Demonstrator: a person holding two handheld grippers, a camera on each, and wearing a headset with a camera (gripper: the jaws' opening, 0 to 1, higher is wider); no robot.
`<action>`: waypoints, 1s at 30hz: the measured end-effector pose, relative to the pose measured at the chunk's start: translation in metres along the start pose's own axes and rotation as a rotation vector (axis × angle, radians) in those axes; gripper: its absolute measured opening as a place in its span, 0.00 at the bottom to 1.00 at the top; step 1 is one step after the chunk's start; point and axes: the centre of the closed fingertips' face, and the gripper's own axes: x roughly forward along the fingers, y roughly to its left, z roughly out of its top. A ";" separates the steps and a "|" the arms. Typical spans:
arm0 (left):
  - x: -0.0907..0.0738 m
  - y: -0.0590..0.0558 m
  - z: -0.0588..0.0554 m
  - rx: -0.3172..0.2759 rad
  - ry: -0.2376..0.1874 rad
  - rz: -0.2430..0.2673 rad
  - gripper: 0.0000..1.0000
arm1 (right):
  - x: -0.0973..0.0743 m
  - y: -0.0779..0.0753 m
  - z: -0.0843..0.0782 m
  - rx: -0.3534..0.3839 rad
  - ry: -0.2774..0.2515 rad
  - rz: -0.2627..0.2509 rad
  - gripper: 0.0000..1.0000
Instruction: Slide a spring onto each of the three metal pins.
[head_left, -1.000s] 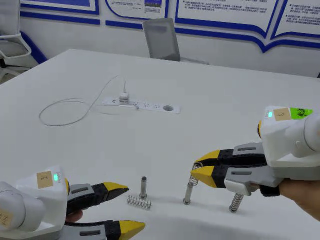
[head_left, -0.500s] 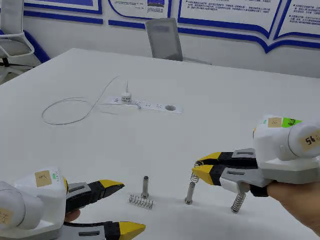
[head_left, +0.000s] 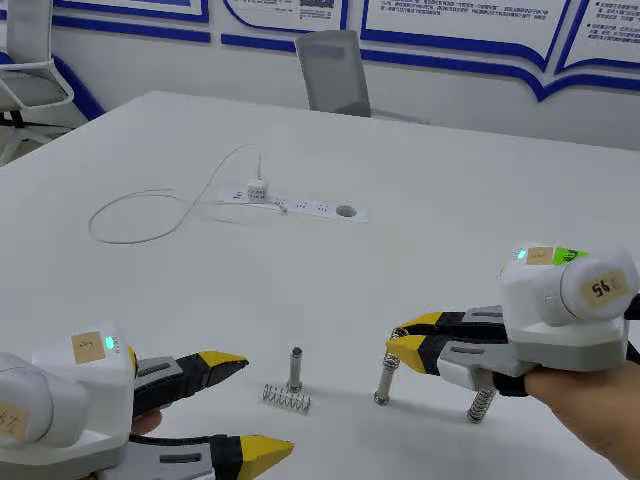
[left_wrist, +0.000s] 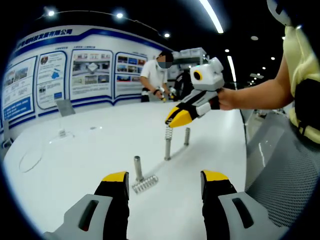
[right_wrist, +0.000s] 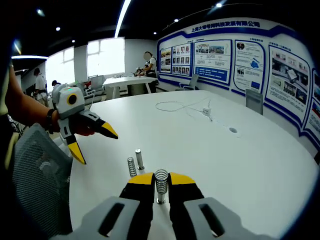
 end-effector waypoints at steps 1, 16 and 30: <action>0.000 0.000 0.000 0.000 0.001 -0.001 0.59 | 0.001 0.000 -0.001 0.001 0.004 0.001 0.12; 0.000 0.002 0.000 -0.001 0.001 0.000 0.59 | 0.015 0.002 -0.026 0.018 0.041 0.007 0.12; 0.000 0.002 0.000 -0.001 0.002 0.002 0.59 | 0.022 0.001 -0.040 0.020 0.078 0.008 0.12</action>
